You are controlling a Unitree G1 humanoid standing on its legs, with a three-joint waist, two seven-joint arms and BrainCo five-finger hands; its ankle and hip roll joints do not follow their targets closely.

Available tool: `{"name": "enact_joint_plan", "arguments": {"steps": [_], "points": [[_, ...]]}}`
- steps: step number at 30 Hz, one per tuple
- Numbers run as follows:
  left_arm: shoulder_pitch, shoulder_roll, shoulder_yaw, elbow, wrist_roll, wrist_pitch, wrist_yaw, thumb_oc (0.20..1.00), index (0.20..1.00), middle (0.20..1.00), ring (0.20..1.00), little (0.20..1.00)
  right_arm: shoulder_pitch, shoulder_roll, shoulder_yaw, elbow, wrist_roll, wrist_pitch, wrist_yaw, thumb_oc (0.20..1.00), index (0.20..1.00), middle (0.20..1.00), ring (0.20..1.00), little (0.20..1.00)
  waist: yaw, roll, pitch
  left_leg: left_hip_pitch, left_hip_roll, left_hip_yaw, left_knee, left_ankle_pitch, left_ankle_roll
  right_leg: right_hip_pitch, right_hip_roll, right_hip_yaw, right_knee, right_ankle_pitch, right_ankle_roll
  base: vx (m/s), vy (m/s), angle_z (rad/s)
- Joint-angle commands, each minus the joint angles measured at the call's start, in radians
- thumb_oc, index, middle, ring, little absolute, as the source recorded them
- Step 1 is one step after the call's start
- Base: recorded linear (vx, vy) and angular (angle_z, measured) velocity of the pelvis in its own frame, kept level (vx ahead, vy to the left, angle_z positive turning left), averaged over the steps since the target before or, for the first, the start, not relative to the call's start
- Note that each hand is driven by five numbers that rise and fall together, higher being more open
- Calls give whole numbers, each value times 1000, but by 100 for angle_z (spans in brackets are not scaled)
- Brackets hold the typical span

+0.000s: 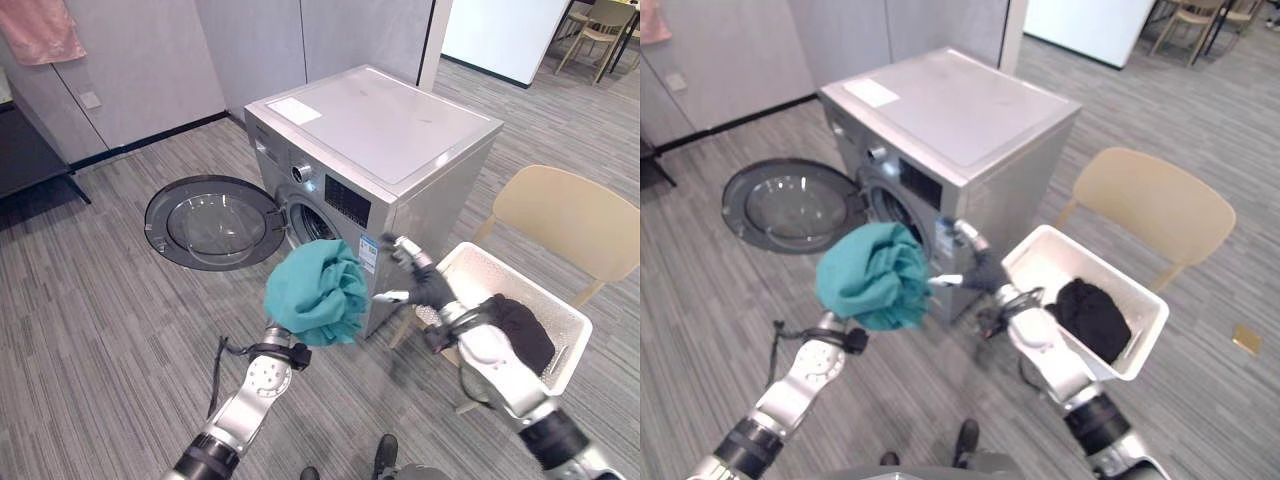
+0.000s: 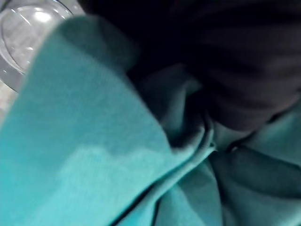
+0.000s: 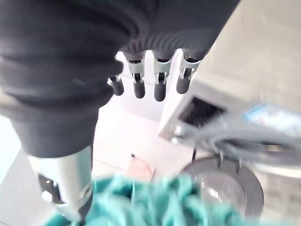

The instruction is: Grab the laundry basket,head to the washer,open it,put in the laundry and shut it.

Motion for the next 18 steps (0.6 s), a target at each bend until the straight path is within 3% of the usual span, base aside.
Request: {"name": "enact_joint_plan", "arguments": {"steps": [1, 7, 9, 14, 18], "points": [[-6, 46, 67, -65, -15, -78, 42, 200, 200, 200, 200, 200, 8, 5, -58, -59, -84, -85, -34, 1000, 1000, 1000, 1000, 1000, -10, -53, -21, -18, -43, -24, -14, -42, -6, 171, -30, 106, -95, -78, 138, 0, 0, 0], [157, 81, 239, -28, -39, -75, -6, 200, 200, 200, 200, 200, 263, -75, -230, -9, -116, -59, 26, 1000, 1000, 1000, 1000, 1000, -23, -48, -9, -17, -43, -20, -14, -46, -5, 168, -29, 111, -94, -76, 143, 0, 0, 0], [158, 82, 239, -29, -39, -74, -6, 200, 200, 200, 200, 200, 264, -75, -230, -10, -116, -59, 26, 1000, 1000, 1000, 1000, 1000, -23, -49, -12, -22, -43, -20, -14, -41, -5, 163, -30, 111, -95, -72, 143, 0, 0, 0], [295, 72, 395, 73, -104, -73, -99, 200, 200, 200, 200, 200, 411, -39, -292, 340, -217, -21, 67, 1000, 1000, 1000, 1000, 1000, -20, -46, 12, -21, -44, -22, -14, -38, -2, 165, -30, 107, -87, -82, 139, 0, 0, 0], [320, 62, 428, 110, -121, -71, -113, 200, 200, 200, 200, 200, 402, -30, -268, 462, -253, -21, 68, 1000, 1000, 1000, 1000, 1000, -11, -45, 25, -16, -43, -25, -14, -38, -1, 168, -29, 104, -82, -89, 137, 0, 0, 0]]}}
